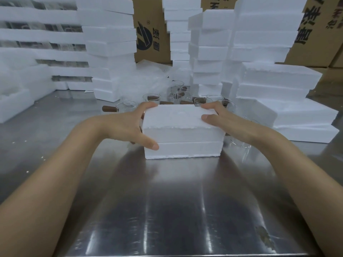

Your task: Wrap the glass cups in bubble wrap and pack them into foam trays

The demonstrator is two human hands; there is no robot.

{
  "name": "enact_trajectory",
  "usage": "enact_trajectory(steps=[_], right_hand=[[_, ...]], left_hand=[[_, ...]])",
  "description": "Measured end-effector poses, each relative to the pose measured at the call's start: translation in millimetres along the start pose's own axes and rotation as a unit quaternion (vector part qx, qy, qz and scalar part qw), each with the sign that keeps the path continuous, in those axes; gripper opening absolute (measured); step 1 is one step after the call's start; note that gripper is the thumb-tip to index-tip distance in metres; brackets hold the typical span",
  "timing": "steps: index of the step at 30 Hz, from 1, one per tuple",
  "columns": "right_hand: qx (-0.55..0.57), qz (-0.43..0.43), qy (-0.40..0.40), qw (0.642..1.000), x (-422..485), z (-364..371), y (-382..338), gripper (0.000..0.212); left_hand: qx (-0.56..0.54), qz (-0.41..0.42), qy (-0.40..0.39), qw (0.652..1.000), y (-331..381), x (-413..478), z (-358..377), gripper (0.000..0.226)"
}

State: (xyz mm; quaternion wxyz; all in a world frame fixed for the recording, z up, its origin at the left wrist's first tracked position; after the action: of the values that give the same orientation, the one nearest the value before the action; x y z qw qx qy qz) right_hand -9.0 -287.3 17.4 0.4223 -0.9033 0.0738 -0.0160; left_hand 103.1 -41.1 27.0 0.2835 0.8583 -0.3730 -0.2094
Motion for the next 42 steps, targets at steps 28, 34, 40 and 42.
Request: enact_trajectory(steps=[28, 34, 40, 42], right_hand=[[0.193, -0.136, 0.126, 0.963, 11, 12, -9, 0.029], [0.128, -0.144, 0.093, 0.977, 4, 27, -11, 0.031], [0.081, -0.150, 0.087, 0.981, 0, 32, -9, 0.026], [0.072, -0.147, 0.084, 0.983, 1, 33, -7, 0.027]], left_hand=[[-0.124, -0.133, 0.602, 0.777, -130, -68, -119, 0.113], [-0.107, -0.251, 0.501, 0.821, -148, -53, -104, 0.108], [-0.133, -0.180, 0.421, 0.879, -141, -34, -86, 0.085], [-0.121, -0.171, 0.406, 0.889, -141, -32, -87, 0.090]])
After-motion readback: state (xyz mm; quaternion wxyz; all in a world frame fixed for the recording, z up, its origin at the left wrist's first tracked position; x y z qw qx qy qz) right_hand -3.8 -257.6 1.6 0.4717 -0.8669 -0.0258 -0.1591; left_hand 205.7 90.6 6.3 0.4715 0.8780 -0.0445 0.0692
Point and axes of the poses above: each hand's wrist, its own x-axis towards the middle knuckle, its own z-axis out of the palm, y = z × x, the point moved 3 cm from there along x, towards the middle knuckle, and after that the axes turned 1 degree about z, right-handed, at the moved point
